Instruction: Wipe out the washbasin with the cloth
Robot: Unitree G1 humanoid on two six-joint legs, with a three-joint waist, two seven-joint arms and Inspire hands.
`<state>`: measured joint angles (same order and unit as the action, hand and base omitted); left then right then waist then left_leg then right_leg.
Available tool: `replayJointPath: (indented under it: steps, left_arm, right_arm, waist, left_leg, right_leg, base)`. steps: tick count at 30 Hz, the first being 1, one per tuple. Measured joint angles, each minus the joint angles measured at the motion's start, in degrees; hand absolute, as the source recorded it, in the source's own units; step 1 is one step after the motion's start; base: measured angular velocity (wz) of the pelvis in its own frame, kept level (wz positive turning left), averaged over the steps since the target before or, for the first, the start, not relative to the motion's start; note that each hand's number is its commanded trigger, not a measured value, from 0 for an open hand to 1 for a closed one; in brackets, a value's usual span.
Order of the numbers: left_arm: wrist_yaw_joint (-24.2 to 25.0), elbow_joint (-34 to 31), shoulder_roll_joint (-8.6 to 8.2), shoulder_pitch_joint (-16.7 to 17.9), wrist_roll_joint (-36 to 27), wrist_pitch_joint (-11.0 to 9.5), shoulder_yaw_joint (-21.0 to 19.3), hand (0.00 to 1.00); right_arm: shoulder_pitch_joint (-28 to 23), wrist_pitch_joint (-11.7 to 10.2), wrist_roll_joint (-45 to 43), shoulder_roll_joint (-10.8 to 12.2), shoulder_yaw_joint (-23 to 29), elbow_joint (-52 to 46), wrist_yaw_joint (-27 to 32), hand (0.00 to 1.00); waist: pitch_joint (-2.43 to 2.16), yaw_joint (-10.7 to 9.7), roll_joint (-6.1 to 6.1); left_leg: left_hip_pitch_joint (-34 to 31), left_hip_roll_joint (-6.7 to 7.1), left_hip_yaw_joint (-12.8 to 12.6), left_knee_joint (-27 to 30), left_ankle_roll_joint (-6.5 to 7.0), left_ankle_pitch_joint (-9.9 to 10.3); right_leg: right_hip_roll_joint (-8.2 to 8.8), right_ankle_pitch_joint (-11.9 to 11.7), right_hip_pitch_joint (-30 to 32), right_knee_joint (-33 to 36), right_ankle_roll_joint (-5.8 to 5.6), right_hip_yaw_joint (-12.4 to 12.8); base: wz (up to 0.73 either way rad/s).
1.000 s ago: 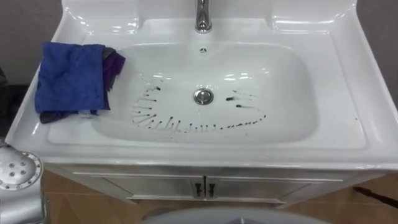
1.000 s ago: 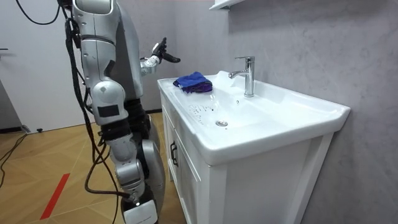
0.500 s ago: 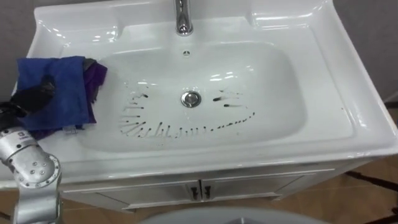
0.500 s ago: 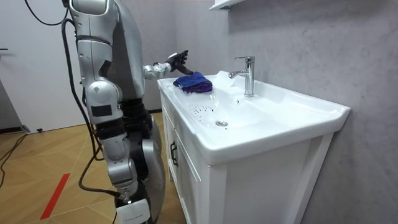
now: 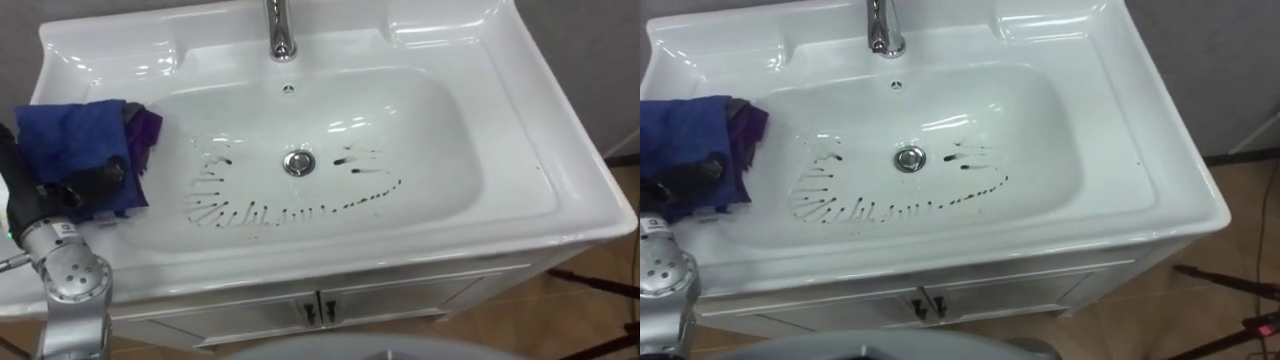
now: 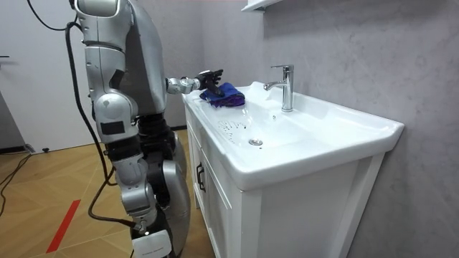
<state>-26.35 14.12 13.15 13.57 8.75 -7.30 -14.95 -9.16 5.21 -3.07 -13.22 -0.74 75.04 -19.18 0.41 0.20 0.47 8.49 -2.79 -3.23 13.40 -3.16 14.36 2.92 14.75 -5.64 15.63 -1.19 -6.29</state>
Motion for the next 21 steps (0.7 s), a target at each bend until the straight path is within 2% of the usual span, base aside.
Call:
replayJointPath:
  steps: [3, 4, 11, 21]
  left_arm:
    - [0.8, 0.0, 0.0, -0.4, 1.3, 0.2, 0.0, 0.0]
    - [1.0, 0.0, -0.02, -0.4, 2.9, 0.5, 0.1, 0.0]
    - [2.2, 0.1, -0.73, -0.3, 9.6, 1.1, 0.7, 0.0]
    - [2.5, 2.7, -0.82, -0.3, 12.2, 1.1, 1.9, 0.0]
  right_arm:
    - [-0.3, 1.1, -0.4, 0.0, 0.4, -0.3, -0.8, 0.0]
    - [-0.7, 1.3, -0.6, 0.0, 0.4, -1.1, -0.9, 0.0]
    - [-1.5, 1.0, -0.9, 0.0, 0.4, -2.4, -0.7, 0.0]
    - [-2.2, 0.6, -1.8, 0.0, 0.3, -2.3, -0.8, 0.0]
  waist:
    - [-0.11, 0.0, -0.25]
    - [-0.35, 0.0, 0.02]
    - [-0.39, 0.0, 0.02]
    - [-0.37, 0.0, 0.1]
  left_leg:
    - [-0.1, 0.0, 0.0, 0.0, 0.01, 0.0]
    - [-0.2, 0.0, 0.0, 0.0, 0.01, 0.0]
    - [-0.2, 0.0, 0.0, 0.0, 0.02, 0.0]
    - [-0.1, -0.05, -0.6, -0.1, 0.02, 0.0]
  right_leg:
    - [-0.04, 0.0, 0.2, 0.1, -0.01, 0.2]
    - [-0.05, 0.0, 0.3, 0.1, -0.06, 0.2]
    - [-0.13, -0.3, 0.4, 0.2, -0.11, 0.4]
    - [-0.12, -0.3, 0.5, 0.1, -0.11, 0.6]
  base:
    - [0.0]
    - [0.0]
    - [-0.01]
    - [-0.01]
